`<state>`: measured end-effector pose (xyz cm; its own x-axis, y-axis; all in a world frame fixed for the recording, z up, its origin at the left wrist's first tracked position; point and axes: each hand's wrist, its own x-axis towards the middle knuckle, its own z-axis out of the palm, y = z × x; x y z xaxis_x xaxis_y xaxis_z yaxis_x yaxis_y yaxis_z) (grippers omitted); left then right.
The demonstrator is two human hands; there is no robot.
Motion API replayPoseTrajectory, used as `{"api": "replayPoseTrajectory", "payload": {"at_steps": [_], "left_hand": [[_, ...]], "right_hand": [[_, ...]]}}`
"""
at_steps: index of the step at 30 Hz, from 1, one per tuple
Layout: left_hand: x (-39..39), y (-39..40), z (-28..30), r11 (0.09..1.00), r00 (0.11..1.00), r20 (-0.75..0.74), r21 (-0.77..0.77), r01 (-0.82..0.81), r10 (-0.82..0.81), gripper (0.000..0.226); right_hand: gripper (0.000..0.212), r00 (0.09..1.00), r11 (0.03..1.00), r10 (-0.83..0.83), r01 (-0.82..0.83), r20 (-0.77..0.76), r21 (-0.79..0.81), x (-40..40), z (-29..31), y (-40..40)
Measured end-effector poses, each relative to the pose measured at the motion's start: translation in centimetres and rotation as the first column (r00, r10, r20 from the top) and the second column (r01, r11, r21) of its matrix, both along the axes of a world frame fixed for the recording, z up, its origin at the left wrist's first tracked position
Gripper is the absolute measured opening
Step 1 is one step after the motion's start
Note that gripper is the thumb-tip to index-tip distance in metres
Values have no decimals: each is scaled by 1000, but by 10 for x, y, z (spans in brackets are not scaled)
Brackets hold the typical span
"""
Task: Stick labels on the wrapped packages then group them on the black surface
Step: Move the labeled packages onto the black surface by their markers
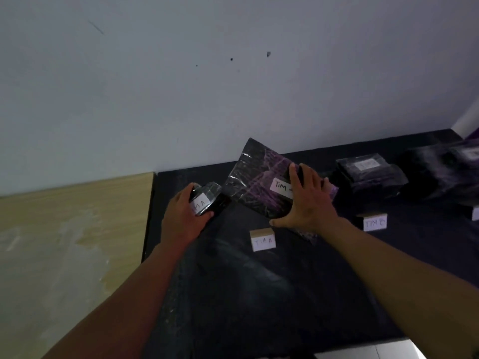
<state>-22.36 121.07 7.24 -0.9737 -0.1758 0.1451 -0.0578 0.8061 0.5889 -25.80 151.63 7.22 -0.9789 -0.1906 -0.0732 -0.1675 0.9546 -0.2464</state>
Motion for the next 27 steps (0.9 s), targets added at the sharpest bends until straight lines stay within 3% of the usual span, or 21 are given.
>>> {"api": "replayPoseTrajectory", "payload": {"at_steps": [9,12,20,27], "left_hand": [[-27,9,8,944,944,-39,3,-329,328,83],[-35,2,12,928,927,-45,-22,-373,371,80],[-55,-3,11,976,978,-67,-71,-204,200,83],[-84,5,-10,995,997,37,-64,-70,73,91]], "right_hand": [[153,978,979,201,-203,51,27,-66,-3,-10],[154,955,954,285,-292,85,72,-82,-10,-22],[156,887,893,381,-426,261,143,-115,-51,-40],[154,825,849,413,-502,385,166,-134,-76,-41]]}}
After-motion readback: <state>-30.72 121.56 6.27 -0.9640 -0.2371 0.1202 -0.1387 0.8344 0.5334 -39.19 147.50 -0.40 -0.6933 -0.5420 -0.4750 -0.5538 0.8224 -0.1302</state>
